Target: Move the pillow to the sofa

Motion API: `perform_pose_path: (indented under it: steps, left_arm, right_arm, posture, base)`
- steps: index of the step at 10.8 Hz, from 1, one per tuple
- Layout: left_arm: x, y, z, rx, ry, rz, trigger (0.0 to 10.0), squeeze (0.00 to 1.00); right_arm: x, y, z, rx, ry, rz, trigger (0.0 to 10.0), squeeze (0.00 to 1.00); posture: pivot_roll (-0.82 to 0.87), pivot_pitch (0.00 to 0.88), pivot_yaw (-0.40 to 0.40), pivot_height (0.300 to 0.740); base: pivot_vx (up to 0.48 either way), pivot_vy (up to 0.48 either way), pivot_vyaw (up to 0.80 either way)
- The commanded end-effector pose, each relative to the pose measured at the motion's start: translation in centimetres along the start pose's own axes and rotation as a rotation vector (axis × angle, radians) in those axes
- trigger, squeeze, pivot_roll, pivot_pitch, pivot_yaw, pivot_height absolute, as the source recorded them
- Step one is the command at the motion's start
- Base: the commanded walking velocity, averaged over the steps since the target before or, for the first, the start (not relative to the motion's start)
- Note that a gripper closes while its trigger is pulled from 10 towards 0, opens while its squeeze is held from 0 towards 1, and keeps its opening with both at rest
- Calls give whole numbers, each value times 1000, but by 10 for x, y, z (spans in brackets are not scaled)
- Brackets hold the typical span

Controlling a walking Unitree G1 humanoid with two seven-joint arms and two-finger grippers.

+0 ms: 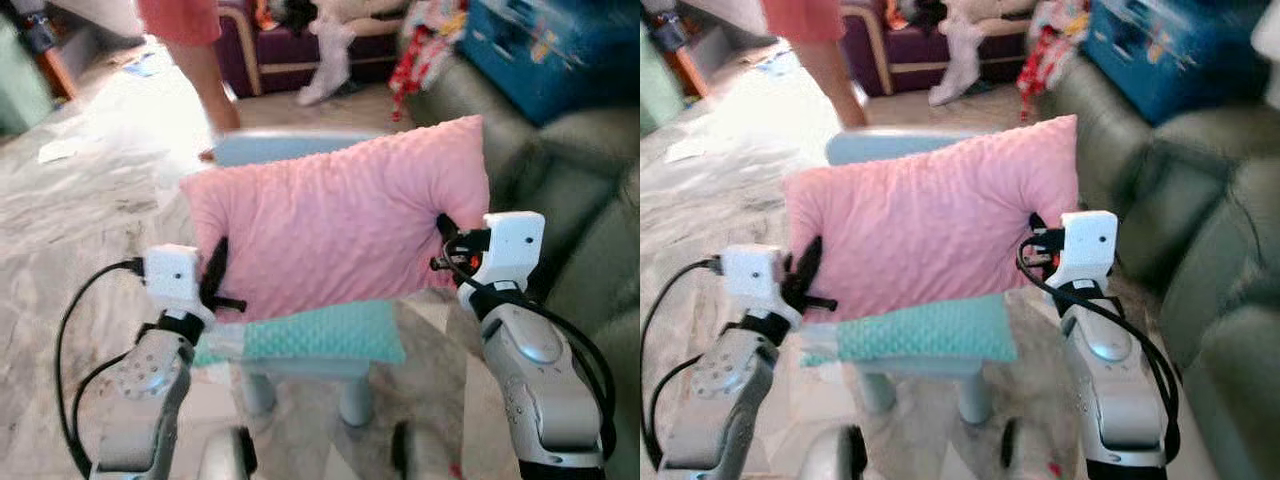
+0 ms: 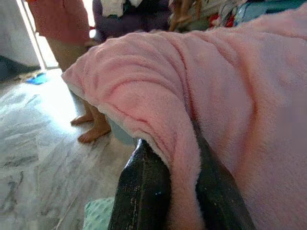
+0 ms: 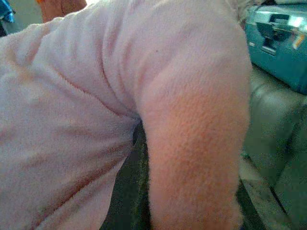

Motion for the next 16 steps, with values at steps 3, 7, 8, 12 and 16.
perform_pose_path:
  steps: [3, 7, 8, 12, 16]
  left_arm:
    - [-2, -5, 6, -15, 32, 25, 10000, 0]
    - [-4, -5, 1, -52, -13, 25, 10000, 0]
    - [-4, -6, 1, -44, -1, 30, 10000, 0]
    - [-3, -10, -4, -11, 1, 66, 10000, 0]
    - [-4, -15, -3, 76, -17, 118, 10000, 0]
  right_arm:
    - [-2, 19, 5, 3, 22, -60, 10000, 0]
    - [-3, 21, 6, 3, 23, -67, 10000, 0]
    - [-3, 21, 7, 1, 25, -66, 10000, 0]
    - [-3, 22, 8, -2, 29, -64, 10000, 0]
    - [-3, 19, 9, -6, 37, -48, 10000, 0]
  posture:
    - [-232, 0, 53, 735]
    - [-237, 0, 54, 740]
    - [-236, 0, 53, 740]
    - [-234, 0, 49, 740]
    - [-236, 0, 49, 740]
  base:
    - [0, 0, 0]
    - [0, 0, 0]
    - [0, 0, 0]
    - [0, 0, 0]
    - [0, 0, 0]
Point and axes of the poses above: a point about 5 cm out from each wrist's last joint towards the gripper, its own x axis pointing back from the gripper into the wrist, its own y axis along the axis of the wrist's last joint, z = x × y, the point moved 6 cm from there along -x, pointing out of the wrist towards the gripper, and after that the axes turned 10 degrees about -x, right-handed, at the moved point
